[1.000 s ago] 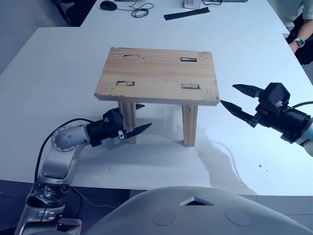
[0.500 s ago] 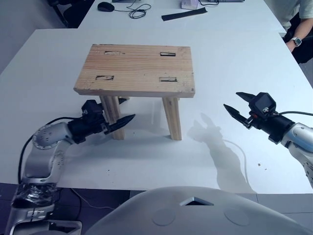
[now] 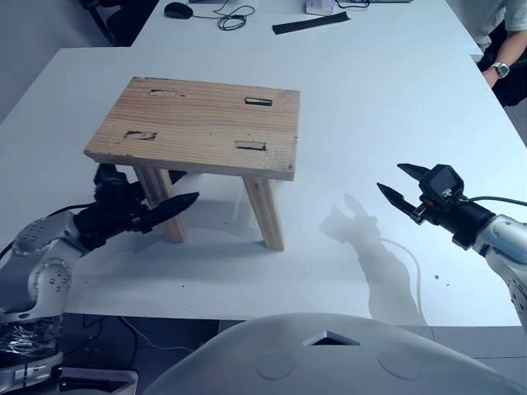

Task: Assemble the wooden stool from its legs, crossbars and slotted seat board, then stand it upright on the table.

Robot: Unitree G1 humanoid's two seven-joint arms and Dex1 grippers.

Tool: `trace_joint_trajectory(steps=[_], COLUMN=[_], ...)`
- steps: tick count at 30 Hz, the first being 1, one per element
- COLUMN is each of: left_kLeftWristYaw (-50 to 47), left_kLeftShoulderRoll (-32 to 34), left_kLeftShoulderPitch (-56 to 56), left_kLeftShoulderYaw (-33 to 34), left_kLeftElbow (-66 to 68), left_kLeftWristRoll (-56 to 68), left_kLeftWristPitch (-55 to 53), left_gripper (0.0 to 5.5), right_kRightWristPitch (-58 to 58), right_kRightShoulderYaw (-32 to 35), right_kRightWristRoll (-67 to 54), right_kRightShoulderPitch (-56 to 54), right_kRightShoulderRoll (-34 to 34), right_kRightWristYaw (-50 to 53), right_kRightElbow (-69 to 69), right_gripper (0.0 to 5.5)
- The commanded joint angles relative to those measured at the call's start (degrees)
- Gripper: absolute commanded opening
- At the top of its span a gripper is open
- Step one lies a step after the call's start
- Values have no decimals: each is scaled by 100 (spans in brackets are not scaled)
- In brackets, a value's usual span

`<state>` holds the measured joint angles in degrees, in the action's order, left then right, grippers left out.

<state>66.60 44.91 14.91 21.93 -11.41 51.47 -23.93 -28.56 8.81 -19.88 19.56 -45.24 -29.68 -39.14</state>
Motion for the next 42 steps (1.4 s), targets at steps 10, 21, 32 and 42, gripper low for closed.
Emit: trace_joint_trajectory(steps=[10,21,32,42], left_kLeftWristYaw=[363,239,-572,3], left_kLeftShoulderRoll=[237,-292,-1490,-199], left_kLeftShoulderPitch=[-192,-724,-2176,-895], left_kLeftShoulderYaw=[-1191,-2065,-2932,-784], left_kLeftElbow=[386,722,1579,1009], left_kLeftWristRoll=[-2016,-2301,-2932,-1530], left_kLeftWristPitch=[986,1349,1769,1025], left_gripper=[402,434,434,434], right_kRightWristPitch=[-31,-15,48,113], right_kRightShoulderYaw=[-32,-128,-273,-91], right_kRightWristRoll=[206,361,466,545], right_kRightShoulderPitch=[49,67,-304,-164], right_kRightShoulderRoll=[115,153,190,256], right_kRightWristYaw=[-132,-273,-443,-482], right_kRightElbow=[-161,-207,92,184], right_gripper=[268,268,268,268])
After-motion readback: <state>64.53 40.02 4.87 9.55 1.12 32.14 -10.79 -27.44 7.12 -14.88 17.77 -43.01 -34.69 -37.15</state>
